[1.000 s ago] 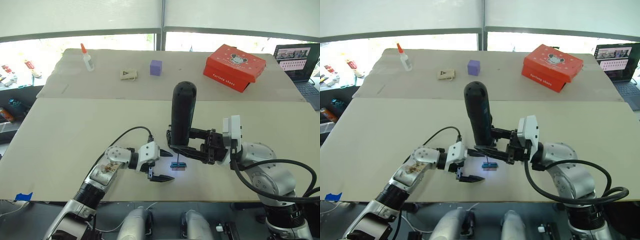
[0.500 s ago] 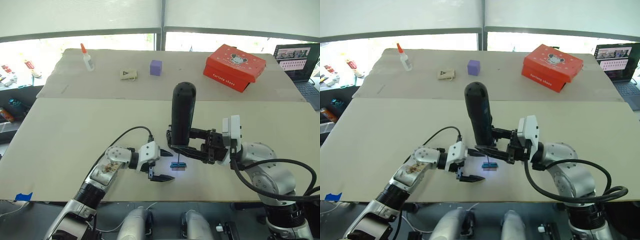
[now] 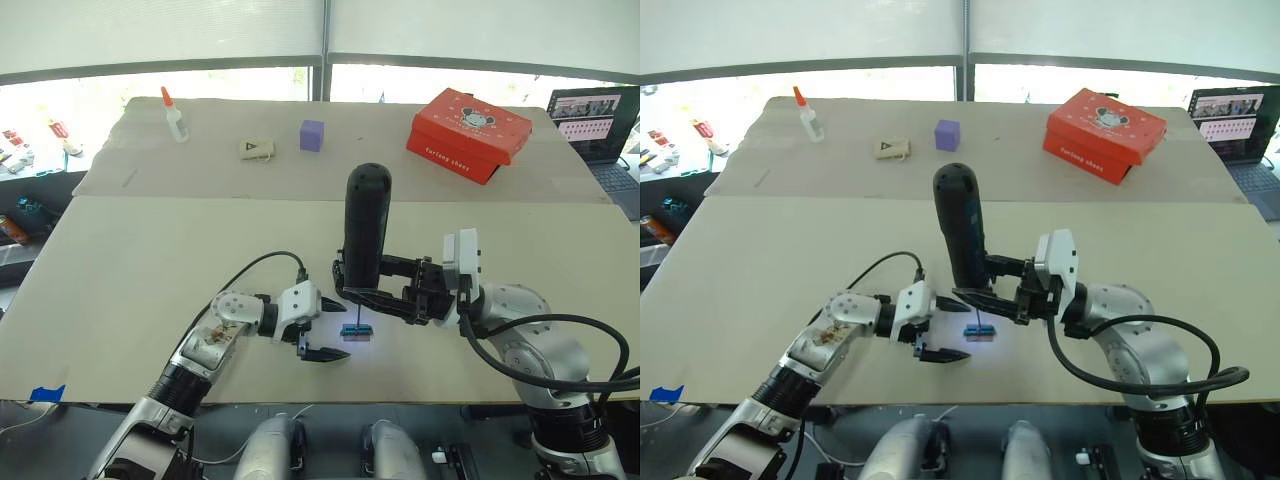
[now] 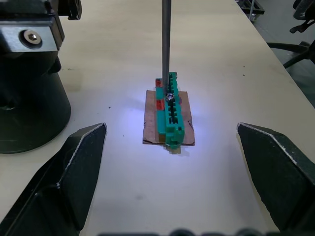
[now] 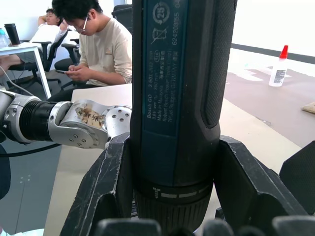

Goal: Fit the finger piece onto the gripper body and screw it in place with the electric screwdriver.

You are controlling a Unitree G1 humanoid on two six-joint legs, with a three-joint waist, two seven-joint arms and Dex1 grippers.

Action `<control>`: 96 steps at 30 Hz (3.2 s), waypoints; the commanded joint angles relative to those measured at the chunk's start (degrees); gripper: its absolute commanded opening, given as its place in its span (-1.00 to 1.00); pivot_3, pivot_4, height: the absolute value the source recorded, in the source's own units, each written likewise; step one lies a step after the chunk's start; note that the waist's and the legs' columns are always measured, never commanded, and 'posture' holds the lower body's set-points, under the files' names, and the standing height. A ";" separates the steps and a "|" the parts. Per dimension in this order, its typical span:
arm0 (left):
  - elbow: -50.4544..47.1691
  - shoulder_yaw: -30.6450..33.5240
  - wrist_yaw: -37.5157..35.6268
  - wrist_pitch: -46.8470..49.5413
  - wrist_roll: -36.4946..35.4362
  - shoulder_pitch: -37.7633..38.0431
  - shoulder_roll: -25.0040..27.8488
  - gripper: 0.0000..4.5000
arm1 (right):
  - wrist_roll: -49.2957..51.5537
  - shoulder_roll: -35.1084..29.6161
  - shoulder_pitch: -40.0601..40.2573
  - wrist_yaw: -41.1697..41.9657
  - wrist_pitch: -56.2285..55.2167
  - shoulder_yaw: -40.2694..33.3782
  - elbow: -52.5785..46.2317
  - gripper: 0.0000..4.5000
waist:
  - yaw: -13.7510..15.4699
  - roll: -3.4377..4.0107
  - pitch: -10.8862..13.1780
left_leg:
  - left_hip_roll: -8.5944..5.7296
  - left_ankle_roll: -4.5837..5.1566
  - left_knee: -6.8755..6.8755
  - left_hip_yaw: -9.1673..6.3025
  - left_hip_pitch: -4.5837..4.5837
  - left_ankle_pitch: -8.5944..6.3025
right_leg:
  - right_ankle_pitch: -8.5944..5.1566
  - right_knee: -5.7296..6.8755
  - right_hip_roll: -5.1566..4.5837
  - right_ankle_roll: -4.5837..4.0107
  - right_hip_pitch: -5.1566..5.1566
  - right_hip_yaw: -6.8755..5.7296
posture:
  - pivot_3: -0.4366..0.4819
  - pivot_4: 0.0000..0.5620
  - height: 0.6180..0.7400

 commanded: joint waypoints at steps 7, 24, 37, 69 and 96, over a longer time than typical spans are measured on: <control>0.10 0.36 0.20 -0.34 -0.36 -0.85 -0.52 1.00 | 1.37 -0.21 -0.52 -0.25 -1.51 -1.12 -3.42 -0.15 | 0.01 0.00 0.00 | 0.00 0.00 0.00 0.00 0.00 0.00 | 0.00 0.00 0.00 0.00 0.00 0.00 | -0.05 -0.47 1.00; 0.44 0.57 0.32 -0.23 -0.46 -1.28 -0.87 1.00 | -0.05 -0.43 -0.22 0.00 -2.49 -0.48 -2.50 -0.15 | 0.02 0.00 0.00 | 0.00 0.00 0.00 0.00 0.00 0.00 | 0.00 0.00 0.00 0.00 0.00 0.00 | -0.05 -0.47 1.00; 0.31 0.65 0.78 -0.02 -0.63 -1.23 -0.89 1.00 | -1.72 -0.32 -0.36 0.46 -4.12 -0.04 -2.22 -0.15 | 0.01 0.00 0.00 | 0.00 0.00 0.00 0.00 0.00 0.00 | 0.00 0.00 0.00 0.00 0.00 0.00 | -0.05 -0.47 1.00; 1.40 0.81 0.49 -0.37 -0.66 -1.99 -1.09 1.00 | -0.33 -1.33 -2.09 0.61 -2.84 -1.99 -3.22 -0.15 | 0.00 0.00 0.00 | 0.00 0.00 0.01 0.00 0.00 0.00 | 0.00 0.00 0.00 0.00 0.00 0.00 | -0.05 -0.47 1.00; 0.93 0.70 0.16 -0.63 -0.80 -1.80 -1.21 1.00 | 4.54 -1.53 0.02 -5.09 1.84 -2.58 -6.45 -0.15 | -0.03 0.00 0.00 | 0.00 0.00 0.00 0.00 0.00 0.00 | 0.00 0.00 0.00 0.00 0.00 0.00 | -0.05 -0.47 1.00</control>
